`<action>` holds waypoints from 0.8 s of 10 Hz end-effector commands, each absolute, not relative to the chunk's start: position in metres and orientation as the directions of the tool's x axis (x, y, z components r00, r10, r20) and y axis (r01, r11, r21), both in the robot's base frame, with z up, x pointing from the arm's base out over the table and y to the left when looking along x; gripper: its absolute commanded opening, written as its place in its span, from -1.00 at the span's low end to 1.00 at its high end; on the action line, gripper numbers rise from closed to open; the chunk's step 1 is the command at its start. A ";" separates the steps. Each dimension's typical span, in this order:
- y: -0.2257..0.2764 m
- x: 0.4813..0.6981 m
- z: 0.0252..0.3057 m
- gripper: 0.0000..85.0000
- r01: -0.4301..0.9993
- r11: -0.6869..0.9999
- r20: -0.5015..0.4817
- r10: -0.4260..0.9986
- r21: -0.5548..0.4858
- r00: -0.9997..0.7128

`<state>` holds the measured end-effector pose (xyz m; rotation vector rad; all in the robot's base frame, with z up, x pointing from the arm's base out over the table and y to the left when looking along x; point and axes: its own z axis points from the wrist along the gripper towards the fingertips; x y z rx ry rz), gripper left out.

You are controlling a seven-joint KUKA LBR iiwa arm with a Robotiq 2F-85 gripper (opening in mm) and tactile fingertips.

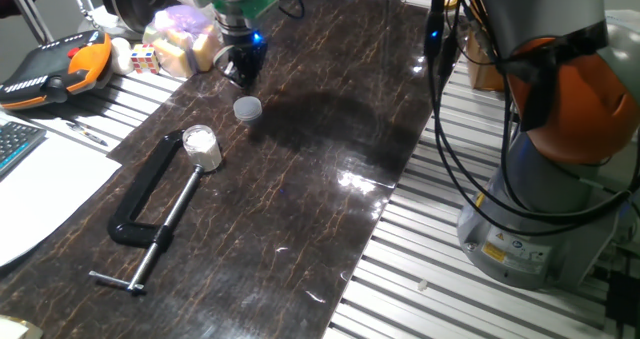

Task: Screw the lid onto the jar

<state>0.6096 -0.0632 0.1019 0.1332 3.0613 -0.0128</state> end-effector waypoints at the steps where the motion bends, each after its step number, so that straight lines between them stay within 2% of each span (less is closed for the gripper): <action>1: -0.063 0.611 0.101 -0.98 0.090 0.996 -0.077 0.089 0.001 -0.993; 4: -0.059 0.612 0.103 -0.98 0.094 0.996 -0.070 0.094 -0.001 -0.993; 5: -0.063 0.615 0.101 -0.83 0.083 0.996 -0.071 0.084 0.008 -0.994; 6: -0.067 0.616 0.098 -0.36 0.087 0.996 -0.066 0.088 0.026 -0.994; 7: -0.067 0.616 0.095 -0.01 0.085 0.996 -0.072 0.086 0.011 -0.994; 8: -0.066 0.617 0.093 0.47 0.090 0.996 -0.075 0.090 0.012 -0.993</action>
